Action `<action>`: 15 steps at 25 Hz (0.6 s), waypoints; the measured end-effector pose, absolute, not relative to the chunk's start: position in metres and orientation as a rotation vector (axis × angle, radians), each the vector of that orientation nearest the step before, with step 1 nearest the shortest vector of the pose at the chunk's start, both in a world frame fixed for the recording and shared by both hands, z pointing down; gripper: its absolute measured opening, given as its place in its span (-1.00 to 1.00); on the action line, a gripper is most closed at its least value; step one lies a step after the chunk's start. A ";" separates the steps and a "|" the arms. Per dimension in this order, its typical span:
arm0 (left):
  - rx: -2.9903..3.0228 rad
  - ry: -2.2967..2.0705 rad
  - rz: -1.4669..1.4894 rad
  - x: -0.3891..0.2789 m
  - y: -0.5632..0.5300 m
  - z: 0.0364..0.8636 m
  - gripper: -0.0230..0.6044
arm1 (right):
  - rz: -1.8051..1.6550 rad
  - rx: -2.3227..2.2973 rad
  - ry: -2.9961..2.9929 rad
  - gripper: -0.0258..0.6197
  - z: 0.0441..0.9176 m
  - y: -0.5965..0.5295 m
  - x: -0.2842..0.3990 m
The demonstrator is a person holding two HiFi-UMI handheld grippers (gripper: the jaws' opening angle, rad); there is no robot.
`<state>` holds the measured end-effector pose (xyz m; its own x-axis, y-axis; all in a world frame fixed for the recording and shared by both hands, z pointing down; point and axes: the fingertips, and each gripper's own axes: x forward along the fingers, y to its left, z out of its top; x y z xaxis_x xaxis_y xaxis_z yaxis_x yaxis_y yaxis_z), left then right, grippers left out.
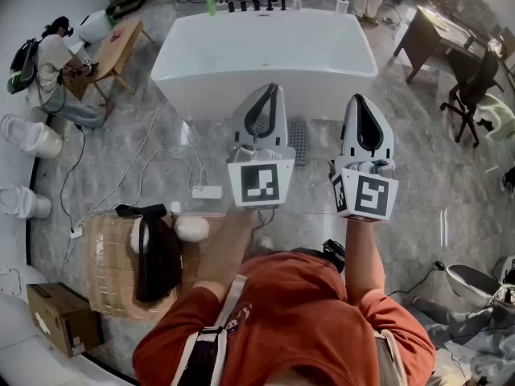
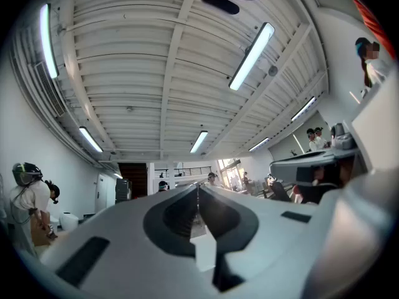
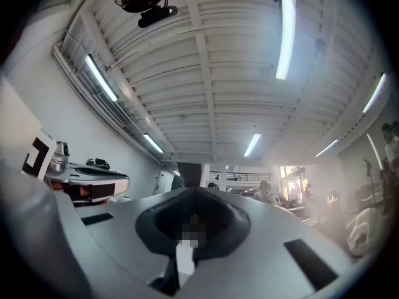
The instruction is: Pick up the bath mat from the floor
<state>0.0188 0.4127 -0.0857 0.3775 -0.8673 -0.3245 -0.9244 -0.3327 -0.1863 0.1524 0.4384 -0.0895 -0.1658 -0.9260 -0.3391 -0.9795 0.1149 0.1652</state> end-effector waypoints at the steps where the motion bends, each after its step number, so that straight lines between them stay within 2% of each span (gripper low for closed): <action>1: -2.313 1.568 0.233 0.018 0.413 -0.085 -0.87 | 0.527 -1.925 2.228 -0.88 -0.090 0.439 0.151; 15: -2.346 1.544 0.243 -0.012 0.409 -0.084 -0.87 | 0.502 -1.915 2.197 -0.88 -0.094 0.437 0.121</action>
<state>-0.0122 0.4094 -0.0842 0.4008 -0.8608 -0.3136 -0.9156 -0.3636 -0.1720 0.1206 0.4372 -0.0937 -0.1517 -0.9229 -0.3539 -0.9850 0.1115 0.1314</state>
